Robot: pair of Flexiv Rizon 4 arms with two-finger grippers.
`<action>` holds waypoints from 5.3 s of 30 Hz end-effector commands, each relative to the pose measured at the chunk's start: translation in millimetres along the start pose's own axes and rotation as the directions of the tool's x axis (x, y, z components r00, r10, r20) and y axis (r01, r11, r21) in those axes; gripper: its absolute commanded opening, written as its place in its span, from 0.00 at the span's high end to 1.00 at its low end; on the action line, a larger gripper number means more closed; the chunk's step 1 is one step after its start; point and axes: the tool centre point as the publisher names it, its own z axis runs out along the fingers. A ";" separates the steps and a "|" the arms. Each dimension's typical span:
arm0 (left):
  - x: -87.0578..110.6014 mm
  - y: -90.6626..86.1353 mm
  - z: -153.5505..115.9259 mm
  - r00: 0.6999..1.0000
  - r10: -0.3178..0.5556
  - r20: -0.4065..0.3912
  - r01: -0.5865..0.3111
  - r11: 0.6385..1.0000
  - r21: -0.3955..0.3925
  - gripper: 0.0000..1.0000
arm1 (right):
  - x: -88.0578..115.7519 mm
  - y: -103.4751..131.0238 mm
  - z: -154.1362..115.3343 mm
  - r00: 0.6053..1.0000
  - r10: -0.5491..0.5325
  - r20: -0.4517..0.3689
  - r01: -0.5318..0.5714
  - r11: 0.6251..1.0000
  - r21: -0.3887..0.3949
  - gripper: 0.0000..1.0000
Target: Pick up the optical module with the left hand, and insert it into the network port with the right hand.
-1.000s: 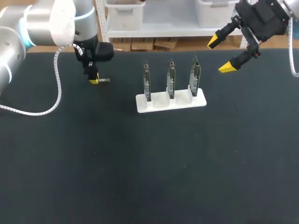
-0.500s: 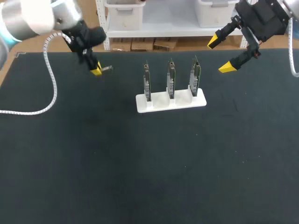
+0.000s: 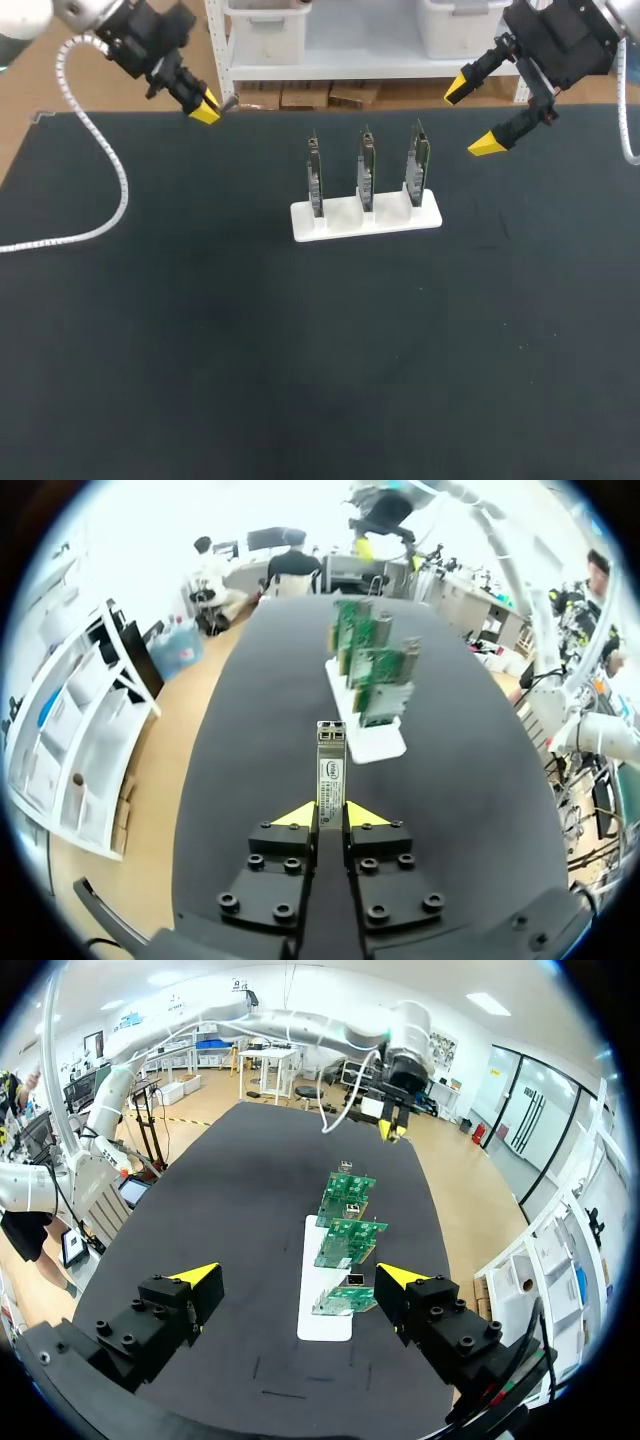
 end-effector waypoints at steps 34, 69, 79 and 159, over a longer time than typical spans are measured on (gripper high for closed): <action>-31.0 -76.6 8.2 0.993 -0.001 0.120 0.022 0.985 -0.171 1.00 | 0.7 -0.6 0.1 1.000 -0.002 0.002 0.002 1.000 -0.001 0.00; -125.1 -94.8 -34.8 0.959 0.282 0.031 -0.265 0.929 -0.256 1.00 | 0.7 -0.6 0.1 1.000 -0.002 0.002 0.002 1.000 -0.001 0.00; -125.1 -94.8 -34.8 0.959 0.282 0.031 -0.265 0.929 -0.256 1.00 | 0.7 -0.6 0.1 1.000 -0.002 0.002 0.002 1.000 -0.001 0.00; -228.3 -134.4 52.8 0.849 0.153 0.506 -0.032 0.970 -0.241 1.00 | 0.7 -0.6 0.1 1.000 -0.002 0.002 0.002 1.000 -0.001 0.00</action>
